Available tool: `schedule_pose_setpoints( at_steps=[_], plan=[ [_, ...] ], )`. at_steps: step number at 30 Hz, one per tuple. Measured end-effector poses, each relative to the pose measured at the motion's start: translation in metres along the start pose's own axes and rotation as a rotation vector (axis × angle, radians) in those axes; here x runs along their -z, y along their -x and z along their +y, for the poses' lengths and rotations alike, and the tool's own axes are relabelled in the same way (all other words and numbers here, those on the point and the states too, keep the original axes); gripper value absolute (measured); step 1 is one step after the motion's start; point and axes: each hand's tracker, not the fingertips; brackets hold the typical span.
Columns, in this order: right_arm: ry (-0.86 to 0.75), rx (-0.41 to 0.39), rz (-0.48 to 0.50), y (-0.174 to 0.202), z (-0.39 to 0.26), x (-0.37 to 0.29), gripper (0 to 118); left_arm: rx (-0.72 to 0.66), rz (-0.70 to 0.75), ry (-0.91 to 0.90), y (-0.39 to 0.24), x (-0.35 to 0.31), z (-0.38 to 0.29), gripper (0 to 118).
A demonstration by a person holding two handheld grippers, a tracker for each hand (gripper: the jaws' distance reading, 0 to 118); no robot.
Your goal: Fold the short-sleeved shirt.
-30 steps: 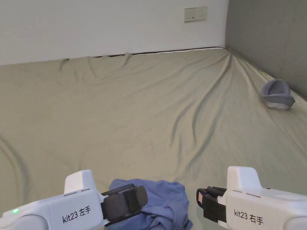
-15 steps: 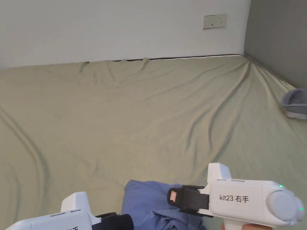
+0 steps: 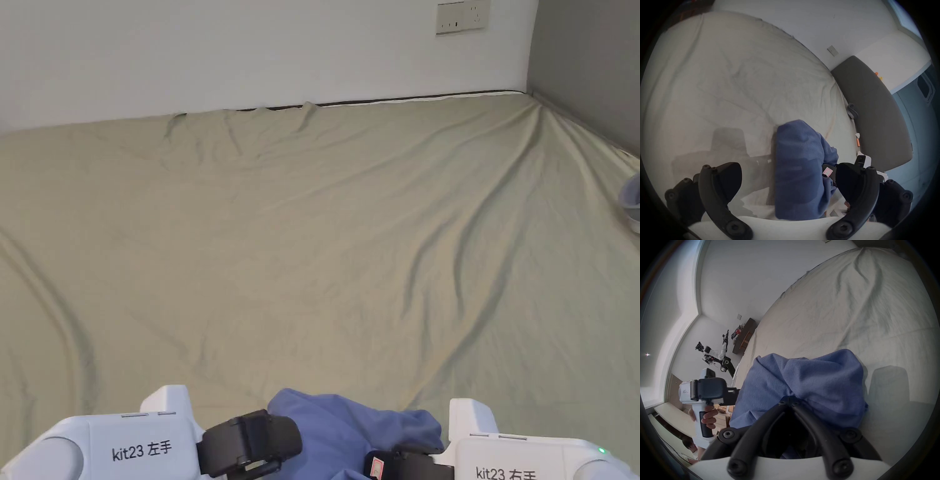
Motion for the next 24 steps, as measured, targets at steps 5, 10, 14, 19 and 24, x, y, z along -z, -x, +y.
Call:
schedule_pose_setpoints(
  at_steps=[5,10,14,19,24],
  plan=[
    [-0.008,0.003,0.013,-0.002,-0.001,-0.001,0,0.007,-0.038,0.048,-0.006,0.032,0.005,86],
    [-0.011,0.009,0.024,-0.004,-0.001,-0.003,0,0.049,-0.037,0.078,-0.013,0.047,0.005,80],
    [-0.013,-0.022,0.011,-0.001,0.001,-0.007,0,0.014,-0.037,0.08,-0.012,0.039,0.009,65],
    [-0.002,-0.045,-0.011,0.006,0.003,-0.011,0,0.208,-0.005,0.155,-0.027,0.036,0.021,44],
    [0.003,-0.162,-0.065,0.03,0.009,-0.013,0,0.317,0.013,0.192,-0.051,0.025,0.045,44]
  ],
)
